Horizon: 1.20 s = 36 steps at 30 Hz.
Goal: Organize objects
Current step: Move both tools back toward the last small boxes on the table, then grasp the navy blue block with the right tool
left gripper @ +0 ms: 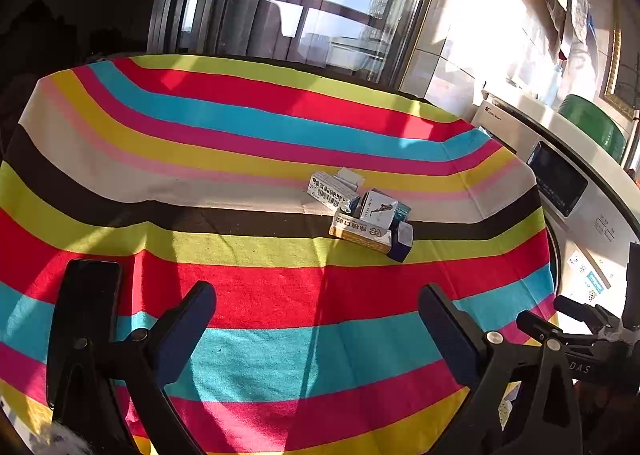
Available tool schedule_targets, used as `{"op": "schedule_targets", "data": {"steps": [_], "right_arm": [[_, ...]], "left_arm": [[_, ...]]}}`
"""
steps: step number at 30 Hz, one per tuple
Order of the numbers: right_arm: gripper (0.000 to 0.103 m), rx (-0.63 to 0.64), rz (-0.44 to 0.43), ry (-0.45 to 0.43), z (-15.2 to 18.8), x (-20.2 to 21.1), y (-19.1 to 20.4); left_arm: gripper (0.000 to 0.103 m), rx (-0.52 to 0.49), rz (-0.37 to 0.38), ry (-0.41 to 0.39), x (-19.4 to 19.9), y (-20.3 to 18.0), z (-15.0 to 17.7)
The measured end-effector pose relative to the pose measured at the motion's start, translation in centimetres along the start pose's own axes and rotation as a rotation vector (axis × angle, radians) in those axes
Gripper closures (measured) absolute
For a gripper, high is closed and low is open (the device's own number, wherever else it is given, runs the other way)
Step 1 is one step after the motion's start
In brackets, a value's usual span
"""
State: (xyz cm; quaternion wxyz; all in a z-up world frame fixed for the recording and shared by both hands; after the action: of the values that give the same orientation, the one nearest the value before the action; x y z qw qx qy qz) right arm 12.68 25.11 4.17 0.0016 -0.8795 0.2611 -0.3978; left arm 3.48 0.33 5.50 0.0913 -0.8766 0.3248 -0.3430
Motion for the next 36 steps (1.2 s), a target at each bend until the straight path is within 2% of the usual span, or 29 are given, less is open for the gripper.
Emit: {"op": "schedule_targets", "data": {"steps": [4, 7, 10, 15, 24, 26, 29, 33, 36], "right_arm": [[0.003, -0.015, -0.078, 0.049, 0.0, -1.0, 1.0], [0.003, 0.014, -0.112, 0.092, -0.1, -2.1, 2.1], [0.003, 0.057, -0.125, 0.092, -0.4, -2.8, 3.1], [0.003, 0.182, -0.142, 0.044, -2.4, -3.9, 4.6], [0.003, 0.480, -0.272, 0.001, -6.2, -7.5, 8.6], [0.003, 0.536, -0.323, 0.009, -6.8, -8.3, 9.4], [0.003, 0.629, -0.346, -0.002, -7.4, -9.5, 10.6], [0.004, 0.665, -0.404, 0.025, -8.2, -11.3, 11.3], [0.011, 0.703, -0.430, 0.056, -8.2, -12.4, 12.0]], "left_arm": [[0.001, 0.051, 0.011, 0.005, -0.1, 1.0, 0.0], [0.001, 0.063, 0.008, 0.011, -0.2, 1.5, 0.2], [0.001, 0.069, -0.005, 0.029, -0.6, 1.8, 0.6], [0.001, 0.073, 0.015, 0.046, -1.0, 1.8, 0.7], [0.001, 0.098, 0.001, 0.067, -2.0, 3.1, 0.7], [0.001, 0.102, -0.002, 0.069, -2.2, 3.4, 0.7], [0.001, 0.108, -0.008, 0.073, -2.5, 3.8, 0.6], [0.001, 0.119, -0.007, 0.083, -3.0, 4.3, 0.7], [0.001, 0.121, -0.005, 0.088, -3.3, 4.5, 0.7]]}}
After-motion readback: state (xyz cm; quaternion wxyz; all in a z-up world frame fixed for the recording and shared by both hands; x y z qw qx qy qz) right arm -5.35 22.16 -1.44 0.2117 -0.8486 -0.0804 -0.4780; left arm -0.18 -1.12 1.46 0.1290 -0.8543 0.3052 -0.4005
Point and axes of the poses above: each gripper's, at about its wrist camera, not at the fingertips, and x roughly against the way its jaws point, y to its left, z to its underside, the point moved 5 cm from there along -x, roughly the way its jaws point, and after that the axes turned 12 degrees about z, right-handed, at the moved point
